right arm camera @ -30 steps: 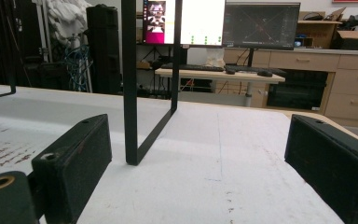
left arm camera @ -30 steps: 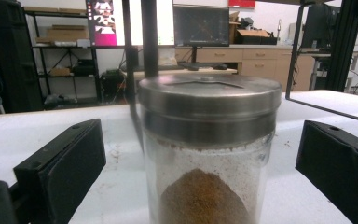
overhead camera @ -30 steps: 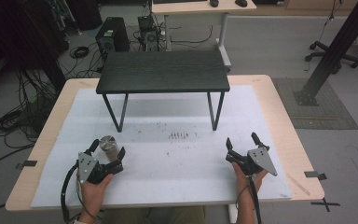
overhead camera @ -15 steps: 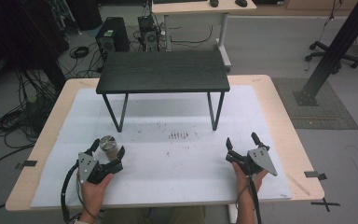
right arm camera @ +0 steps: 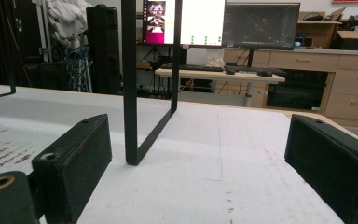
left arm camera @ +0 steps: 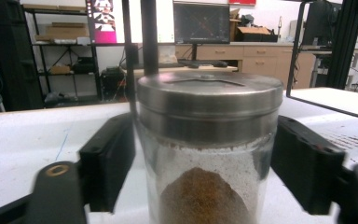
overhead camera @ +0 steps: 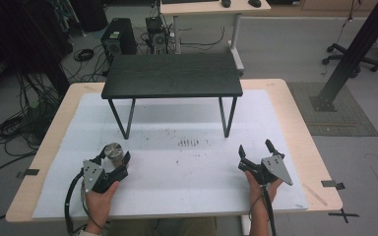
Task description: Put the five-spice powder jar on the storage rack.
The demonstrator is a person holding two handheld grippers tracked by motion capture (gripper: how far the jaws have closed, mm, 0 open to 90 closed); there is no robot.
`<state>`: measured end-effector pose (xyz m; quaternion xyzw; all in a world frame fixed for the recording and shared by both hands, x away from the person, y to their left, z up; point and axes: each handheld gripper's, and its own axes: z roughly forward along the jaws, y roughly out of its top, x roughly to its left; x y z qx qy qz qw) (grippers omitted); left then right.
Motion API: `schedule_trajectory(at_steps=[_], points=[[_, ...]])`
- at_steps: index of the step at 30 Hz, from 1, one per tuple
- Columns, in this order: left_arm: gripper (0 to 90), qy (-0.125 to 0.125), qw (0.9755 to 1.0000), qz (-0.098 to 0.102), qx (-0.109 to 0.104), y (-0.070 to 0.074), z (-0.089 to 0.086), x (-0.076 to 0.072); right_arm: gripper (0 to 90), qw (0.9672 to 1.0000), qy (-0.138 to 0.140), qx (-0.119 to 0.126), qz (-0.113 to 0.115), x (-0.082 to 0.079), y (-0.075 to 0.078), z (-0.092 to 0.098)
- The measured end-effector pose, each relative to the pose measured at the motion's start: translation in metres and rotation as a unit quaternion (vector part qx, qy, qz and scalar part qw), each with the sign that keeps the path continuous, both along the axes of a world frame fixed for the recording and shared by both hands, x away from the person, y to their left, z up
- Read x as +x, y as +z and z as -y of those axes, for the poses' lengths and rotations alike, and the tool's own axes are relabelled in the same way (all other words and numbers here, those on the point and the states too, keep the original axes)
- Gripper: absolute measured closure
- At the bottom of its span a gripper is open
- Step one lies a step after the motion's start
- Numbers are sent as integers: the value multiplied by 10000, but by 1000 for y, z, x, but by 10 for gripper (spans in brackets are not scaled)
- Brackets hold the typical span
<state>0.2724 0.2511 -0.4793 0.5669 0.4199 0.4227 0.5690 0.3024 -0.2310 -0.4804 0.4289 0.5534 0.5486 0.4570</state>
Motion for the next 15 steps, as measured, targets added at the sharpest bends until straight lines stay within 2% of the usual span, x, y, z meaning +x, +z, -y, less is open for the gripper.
schedule_trajectory(at_steps=[6, 15], points=[[418, -8, 10000, -11, 5, 0, 0, 0, 78, 10000, -1, -10, 0, 0, 0, 0], [427, -30, 10000, -16, 15, 0, 0, 0, 78, 10000, 0, -8, -1, 0, 0, 0]])
